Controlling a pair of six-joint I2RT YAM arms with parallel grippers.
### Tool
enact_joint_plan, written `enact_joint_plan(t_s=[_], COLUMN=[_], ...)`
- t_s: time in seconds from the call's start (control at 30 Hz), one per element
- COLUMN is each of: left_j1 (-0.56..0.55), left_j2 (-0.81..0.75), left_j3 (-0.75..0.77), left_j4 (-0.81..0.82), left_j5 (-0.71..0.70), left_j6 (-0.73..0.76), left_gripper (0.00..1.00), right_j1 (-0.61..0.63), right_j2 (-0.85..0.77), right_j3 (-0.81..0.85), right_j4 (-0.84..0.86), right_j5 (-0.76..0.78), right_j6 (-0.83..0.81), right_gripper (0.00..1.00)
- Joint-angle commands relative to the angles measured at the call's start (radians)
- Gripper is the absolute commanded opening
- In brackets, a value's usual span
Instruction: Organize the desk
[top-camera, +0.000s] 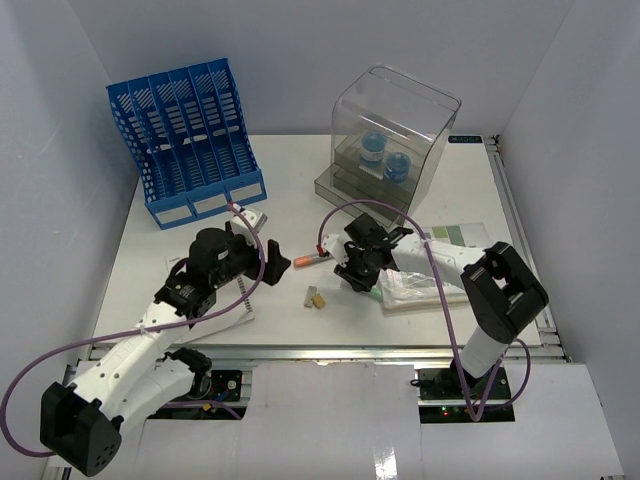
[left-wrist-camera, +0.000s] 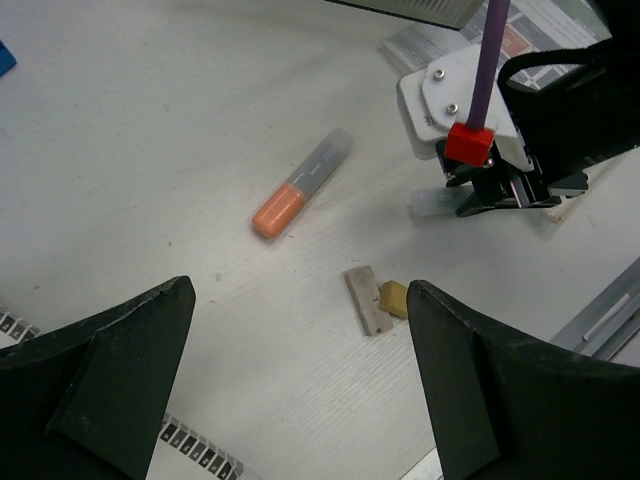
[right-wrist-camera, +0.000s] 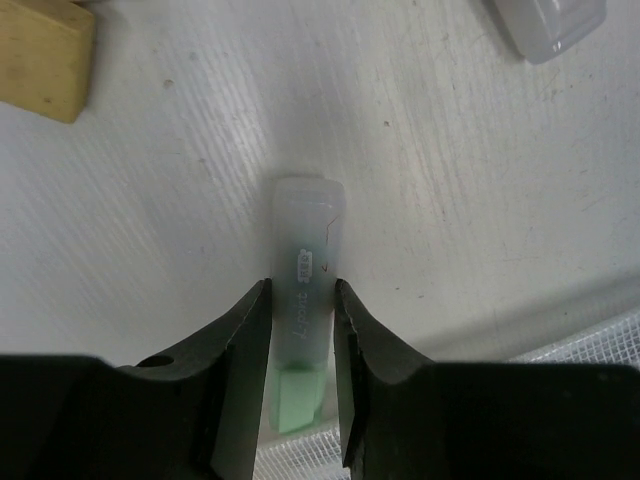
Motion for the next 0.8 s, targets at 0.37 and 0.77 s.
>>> enact_joint_plan(t_s=[0.37,0.77], left_j1=[0.002,-0.105], left_j2=[0.206,0.512], left_j3=[0.029,0.217], left_j4=[0.079,0.029], left_j5=[0.224,0.106], left_j6=[0.044,0.28], left_gripper=[0.98,0.95], right_j1=[-0.175,-0.193], right_j2=[-0.13,0.062], right_j3=[0.358,0.431], right_j4=[0.123,0.257], right_j5=[0.01,0.236], right_j6=[-0.058,-0.105], right_gripper=[0.13,0.23])
